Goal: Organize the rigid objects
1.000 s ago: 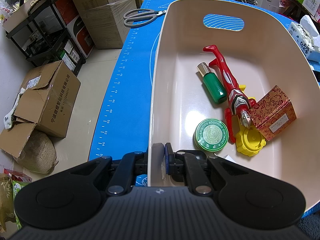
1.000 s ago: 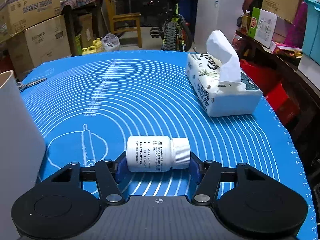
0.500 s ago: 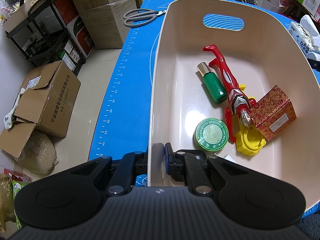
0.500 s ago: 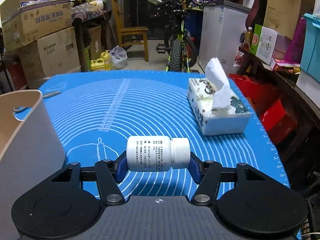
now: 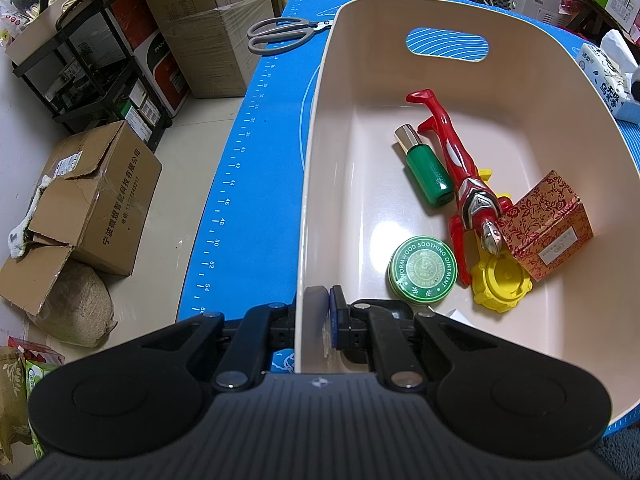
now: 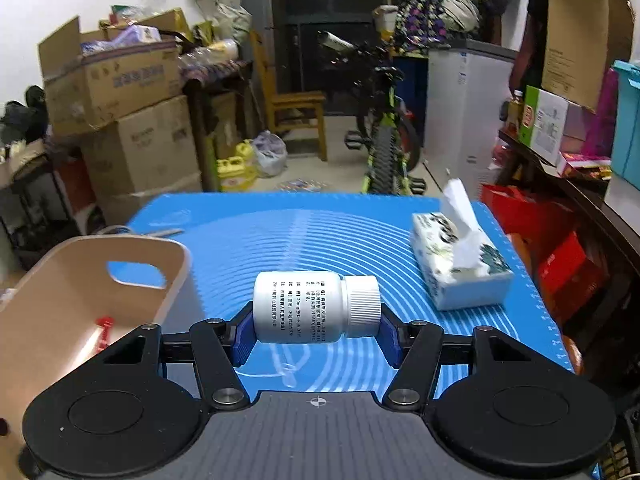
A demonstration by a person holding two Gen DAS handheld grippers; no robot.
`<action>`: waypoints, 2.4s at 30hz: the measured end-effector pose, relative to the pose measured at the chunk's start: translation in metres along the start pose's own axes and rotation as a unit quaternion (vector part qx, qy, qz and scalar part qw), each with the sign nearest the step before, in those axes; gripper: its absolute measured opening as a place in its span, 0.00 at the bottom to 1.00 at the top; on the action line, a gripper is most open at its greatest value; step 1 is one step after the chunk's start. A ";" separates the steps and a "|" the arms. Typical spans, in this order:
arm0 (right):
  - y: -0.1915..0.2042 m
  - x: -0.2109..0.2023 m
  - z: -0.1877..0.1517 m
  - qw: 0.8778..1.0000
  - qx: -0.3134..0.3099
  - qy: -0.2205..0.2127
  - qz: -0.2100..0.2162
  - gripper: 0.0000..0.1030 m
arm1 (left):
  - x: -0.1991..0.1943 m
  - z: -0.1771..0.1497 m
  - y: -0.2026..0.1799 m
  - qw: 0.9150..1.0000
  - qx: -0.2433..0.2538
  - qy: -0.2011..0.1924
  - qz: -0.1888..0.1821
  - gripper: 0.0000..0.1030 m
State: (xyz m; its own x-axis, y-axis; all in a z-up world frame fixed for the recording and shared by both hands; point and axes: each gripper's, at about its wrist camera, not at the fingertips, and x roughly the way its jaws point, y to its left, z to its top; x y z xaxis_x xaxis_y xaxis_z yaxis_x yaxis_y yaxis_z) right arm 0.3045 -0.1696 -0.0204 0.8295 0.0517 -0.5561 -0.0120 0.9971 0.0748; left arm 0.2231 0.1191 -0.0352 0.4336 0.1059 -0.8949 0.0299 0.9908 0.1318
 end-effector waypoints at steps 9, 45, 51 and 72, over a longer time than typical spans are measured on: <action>0.039 -0.026 0.013 0.999 -0.014 -0.017 0.034 0.62 | 0.000 0.000 0.000 1.000 0.000 0.000 0.000 0.12; 0.184 0.013 -0.034 0.973 -0.143 0.160 0.089 0.62 | -0.002 0.000 0.002 1.000 0.000 0.000 0.003 0.12; 0.182 0.003 -0.035 0.975 -0.150 0.137 0.089 0.68 | -0.002 0.000 0.000 1.000 0.001 -0.001 0.007 0.13; 0.119 -0.081 -0.014 0.995 -0.083 0.043 0.046 0.96 | -0.062 -0.013 -0.017 0.995 -0.025 -0.096 0.025 0.71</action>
State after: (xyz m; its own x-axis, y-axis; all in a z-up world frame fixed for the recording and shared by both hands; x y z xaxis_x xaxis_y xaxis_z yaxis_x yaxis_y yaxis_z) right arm 0.2285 -0.0548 0.0220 0.7696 0.1416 -0.6226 -0.1839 0.9829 -0.0039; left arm 0.1835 0.0973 0.0125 0.5975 0.1412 -0.7894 -0.0385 0.9883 0.1477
